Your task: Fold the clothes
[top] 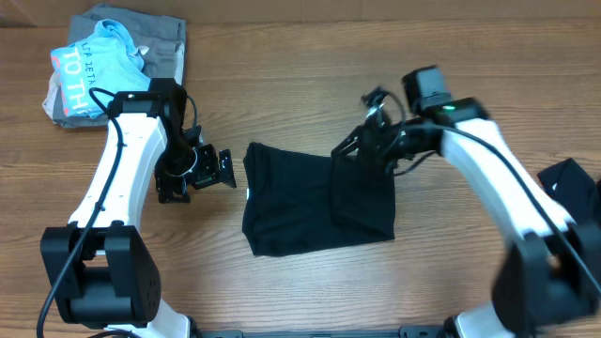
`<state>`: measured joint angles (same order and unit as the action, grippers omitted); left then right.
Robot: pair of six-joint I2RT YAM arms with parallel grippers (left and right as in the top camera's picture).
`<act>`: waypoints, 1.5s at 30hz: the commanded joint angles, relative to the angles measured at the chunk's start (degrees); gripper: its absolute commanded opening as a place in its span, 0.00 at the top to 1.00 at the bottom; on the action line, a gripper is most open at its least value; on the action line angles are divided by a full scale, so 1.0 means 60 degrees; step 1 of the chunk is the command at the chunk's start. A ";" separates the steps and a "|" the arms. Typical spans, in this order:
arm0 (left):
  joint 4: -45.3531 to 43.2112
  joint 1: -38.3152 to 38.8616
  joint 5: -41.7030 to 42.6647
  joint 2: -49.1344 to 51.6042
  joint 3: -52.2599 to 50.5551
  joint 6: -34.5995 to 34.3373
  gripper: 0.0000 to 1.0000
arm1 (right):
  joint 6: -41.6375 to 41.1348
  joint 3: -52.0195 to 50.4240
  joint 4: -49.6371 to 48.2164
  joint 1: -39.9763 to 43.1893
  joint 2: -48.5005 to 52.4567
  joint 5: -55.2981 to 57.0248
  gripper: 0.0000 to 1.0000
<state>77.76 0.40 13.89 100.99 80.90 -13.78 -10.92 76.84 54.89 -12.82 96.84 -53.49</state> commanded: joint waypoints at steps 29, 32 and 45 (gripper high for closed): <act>-0.0040 0.0073 -0.0055 -0.0098 -0.0011 -0.0058 0.00 | -0.2255 -0.5792 -0.4874 0.0313 0.1060 -0.1457 0.96; -0.0040 0.0073 -0.0055 -0.0098 -0.0011 -0.0055 0.00 | -0.2878 -0.5774 -0.4615 0.0364 -0.0262 -0.0382 0.95; -0.1268 0.0073 0.1377 -0.0098 -0.0448 0.1446 0.00 | -0.2954 -0.5034 -0.4408 0.0328 -0.5042 0.3042 0.00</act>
<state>72.23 0.40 18.96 100.99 80.42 -8.64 -28.03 45.91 27.73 -10.87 68.14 -47.42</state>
